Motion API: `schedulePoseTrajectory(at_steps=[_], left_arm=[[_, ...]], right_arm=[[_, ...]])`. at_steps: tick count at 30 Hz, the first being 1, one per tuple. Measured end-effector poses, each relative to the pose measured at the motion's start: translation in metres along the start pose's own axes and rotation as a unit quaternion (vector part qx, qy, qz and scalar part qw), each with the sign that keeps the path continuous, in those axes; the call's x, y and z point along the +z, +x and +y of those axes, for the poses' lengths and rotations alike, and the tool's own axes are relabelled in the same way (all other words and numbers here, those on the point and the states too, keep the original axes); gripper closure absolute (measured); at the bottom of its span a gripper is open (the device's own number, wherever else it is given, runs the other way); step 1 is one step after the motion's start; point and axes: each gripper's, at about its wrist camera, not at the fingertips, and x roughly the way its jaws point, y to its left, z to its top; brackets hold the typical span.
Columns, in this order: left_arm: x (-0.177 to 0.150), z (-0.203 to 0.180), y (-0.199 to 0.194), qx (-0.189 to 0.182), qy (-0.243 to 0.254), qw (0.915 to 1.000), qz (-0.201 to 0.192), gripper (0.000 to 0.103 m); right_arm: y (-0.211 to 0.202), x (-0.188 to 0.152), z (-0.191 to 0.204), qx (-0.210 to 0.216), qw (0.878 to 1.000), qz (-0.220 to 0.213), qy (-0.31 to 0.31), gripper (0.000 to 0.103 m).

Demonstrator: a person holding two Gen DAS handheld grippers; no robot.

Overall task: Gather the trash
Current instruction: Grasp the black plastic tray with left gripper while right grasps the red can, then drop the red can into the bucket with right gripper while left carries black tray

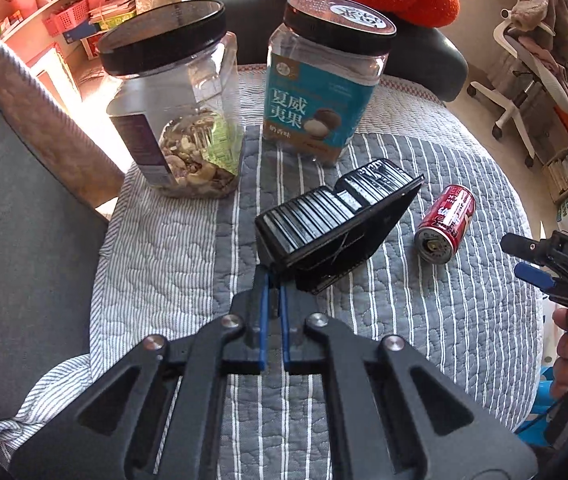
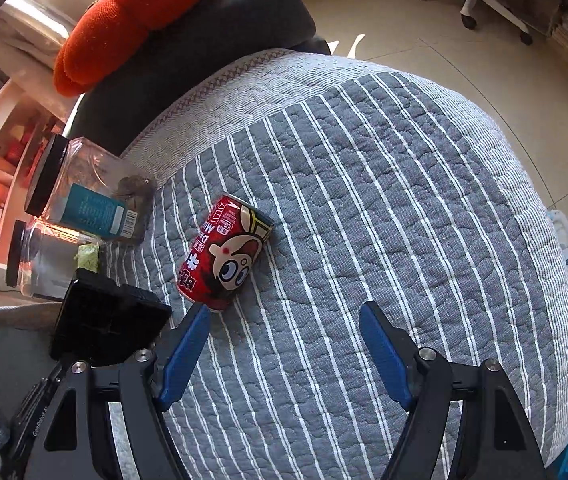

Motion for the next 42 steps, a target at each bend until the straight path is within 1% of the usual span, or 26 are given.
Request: schedulePoseTrajectory(at_steps=[2,3,4,5,6,7,10,12,14,17,19,22,25,29,30,33,35,37,41,42], left_arm=[[-0.003,0.008,-0.001,-0.011,-0.011,0.9998,0.009,0.097],[-0.004,0.011,0.000,-0.019,-0.015,0.9996,0.017,0.089],[-0.005,0.015,0.001,-0.026,-0.017,0.9993,0.021,0.071],[-0.006,0.017,0.003,-0.028,-0.019,0.9992,0.022,0.059],[-0.006,0.022,0.003,-0.028,-0.020,0.9992,0.018,0.042],[-0.006,0.026,0.004,-0.029,-0.023,0.9992,0.013,0.038],[-0.004,0.038,0.015,-0.044,-0.042,0.9981,0.011,0.036],[-0.002,0.046,0.025,-0.049,-0.062,0.9967,0.018,0.034],[0.000,0.052,0.034,-0.061,-0.089,0.9937,0.027,0.034],[0.003,0.055,0.042,-0.076,-0.121,0.9893,0.034,0.031],[0.006,0.049,0.046,-0.069,-0.127,0.9890,0.031,0.026],[0.010,0.036,0.058,-0.061,-0.134,0.9886,0.032,0.026],[0.012,0.020,0.068,-0.061,-0.134,0.9884,0.037,0.026],[0.018,0.008,0.075,-0.030,-0.138,0.9896,0.026,0.026],[0.019,0.007,0.078,-0.025,-0.142,0.9893,0.026,0.027],[0.019,0.007,0.092,-0.004,-0.150,0.9880,0.038,0.044],[0.017,0.007,0.090,0.001,-0.155,0.9874,0.033,0.044],[0.016,0.003,0.087,0.008,-0.147,0.9883,0.038,0.044],[0.005,-0.005,0.073,0.006,-0.125,0.9908,0.052,0.045],[-0.001,-0.015,0.071,0.004,-0.122,0.9911,0.053,0.045]], right_arm=[[0.014,0.006,0.005,0.018,1.000,0.007,0.018,0.025],[0.020,0.007,0.008,0.024,0.999,0.010,0.025,0.025],[0.028,0.009,0.011,0.033,0.999,0.012,0.033,0.025],[0.035,0.011,0.015,0.040,0.998,0.015,0.039,0.025],[0.042,0.012,0.018,0.047,0.998,0.019,0.045,0.025],[0.050,0.013,0.022,0.052,0.997,0.022,0.049,0.025],[0.068,0.012,0.032,0.046,0.997,0.029,0.048,0.027],[0.078,0.011,0.037,0.035,0.998,0.032,0.043,0.031],[0.087,0.011,0.039,0.032,0.998,0.035,0.043,0.040],[0.087,0.011,0.043,0.036,0.999,0.029,0.017,0.045],[0.084,0.008,0.041,0.039,0.999,0.032,0.008,0.045],[0.069,0.000,0.031,0.047,0.998,0.030,0.001,0.045],[0.046,-0.008,0.017,0.040,0.999,0.019,-0.020,0.047],[0.018,-0.018,-0.007,0.014,0.999,0.013,-0.036,0.047],[0.012,-0.021,-0.012,0.005,0.999,0.008,-0.040,0.047],[-0.005,-0.030,-0.029,-0.007,0.999,0.007,-0.046,0.048],[-0.016,-0.036,-0.037,-0.013,0.999,0.010,-0.048,0.048],[-0.029,-0.041,-0.045,-0.016,0.998,0.011,-0.052,0.049],[-0.056,-0.048,-0.054,-0.017,0.998,0.002,-0.062,0.049],[-0.061,-0.049,-0.055,-0.017,0.998,-0.001,-0.063,0.049]])
